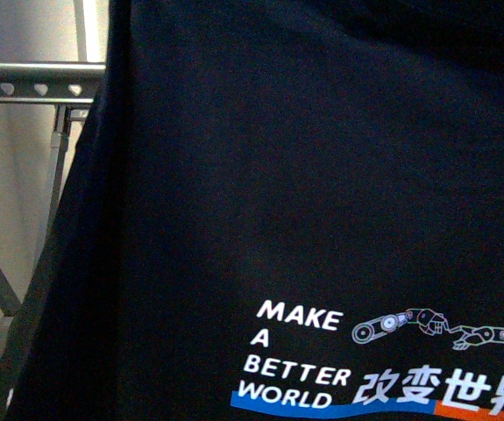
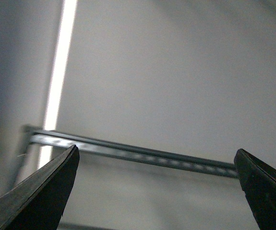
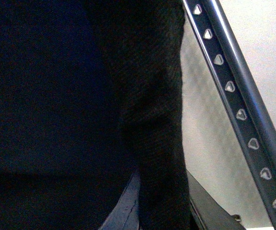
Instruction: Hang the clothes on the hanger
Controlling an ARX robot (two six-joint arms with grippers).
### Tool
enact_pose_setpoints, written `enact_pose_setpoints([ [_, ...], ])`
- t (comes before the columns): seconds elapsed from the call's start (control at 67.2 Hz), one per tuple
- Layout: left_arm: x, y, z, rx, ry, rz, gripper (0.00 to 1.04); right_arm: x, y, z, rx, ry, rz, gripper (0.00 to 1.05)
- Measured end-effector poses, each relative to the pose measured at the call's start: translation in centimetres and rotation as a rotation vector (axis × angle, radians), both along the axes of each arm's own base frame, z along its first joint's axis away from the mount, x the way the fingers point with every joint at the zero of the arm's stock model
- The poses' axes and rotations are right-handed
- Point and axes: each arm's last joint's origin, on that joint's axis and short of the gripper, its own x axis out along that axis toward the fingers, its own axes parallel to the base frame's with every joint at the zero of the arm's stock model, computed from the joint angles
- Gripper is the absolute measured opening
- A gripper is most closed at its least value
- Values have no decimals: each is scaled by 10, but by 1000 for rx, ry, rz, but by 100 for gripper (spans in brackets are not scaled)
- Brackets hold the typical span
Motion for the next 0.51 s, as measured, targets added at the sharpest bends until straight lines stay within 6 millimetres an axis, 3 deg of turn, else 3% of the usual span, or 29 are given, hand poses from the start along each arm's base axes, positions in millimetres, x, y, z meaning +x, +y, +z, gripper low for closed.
enact_pose_setpoints([
  [0.104,-8,27,-13,-197,187,342,98,-14,-7,1,144,161,-68,10],
  [0.193,-15,37,-29,-255,294,453,98,-22,-11,-3,235,325,-127,10],
  [0.357,-27,36,-37,-260,277,450,98,-36,-7,-16,342,566,-197,10],
  [0.506,-50,15,-27,-159,136,241,98,-43,-5,-19,417,668,-267,10],
])
